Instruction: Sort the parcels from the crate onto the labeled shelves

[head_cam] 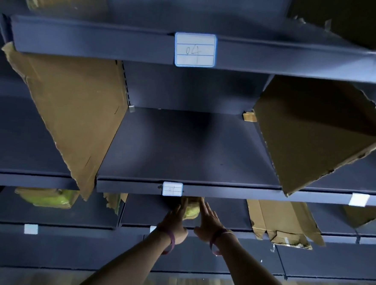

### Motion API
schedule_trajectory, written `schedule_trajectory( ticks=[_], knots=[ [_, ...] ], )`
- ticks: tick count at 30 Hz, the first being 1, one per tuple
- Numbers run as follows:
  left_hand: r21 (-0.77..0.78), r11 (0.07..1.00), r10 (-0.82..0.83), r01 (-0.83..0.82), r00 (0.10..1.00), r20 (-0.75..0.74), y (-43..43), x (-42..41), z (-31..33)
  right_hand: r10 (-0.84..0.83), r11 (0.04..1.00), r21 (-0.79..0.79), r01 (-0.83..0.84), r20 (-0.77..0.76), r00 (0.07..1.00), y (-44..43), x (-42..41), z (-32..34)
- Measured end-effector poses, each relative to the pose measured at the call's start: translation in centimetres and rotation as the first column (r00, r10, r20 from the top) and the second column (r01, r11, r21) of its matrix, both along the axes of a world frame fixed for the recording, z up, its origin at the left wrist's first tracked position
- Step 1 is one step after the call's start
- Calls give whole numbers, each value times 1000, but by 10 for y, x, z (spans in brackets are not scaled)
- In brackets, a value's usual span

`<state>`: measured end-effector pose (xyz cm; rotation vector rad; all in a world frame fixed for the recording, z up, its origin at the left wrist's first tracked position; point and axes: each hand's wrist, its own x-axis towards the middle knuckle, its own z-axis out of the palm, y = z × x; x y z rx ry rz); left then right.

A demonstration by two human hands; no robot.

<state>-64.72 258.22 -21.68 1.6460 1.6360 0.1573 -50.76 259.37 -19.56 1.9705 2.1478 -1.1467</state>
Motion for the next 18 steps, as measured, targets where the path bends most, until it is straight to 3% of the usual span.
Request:
schedule_trajectory(
  ticks=[12,18],
  knots=[
    [-69,997,30,-23,995,100,-2,1,15,-29,999,-41,22,-161,987,1,-3,-9],
    [22,1000,-24,21,987,158,-2,-6,11,-52,998,-43,45,-175,983,0,-12,-7]
  ],
)
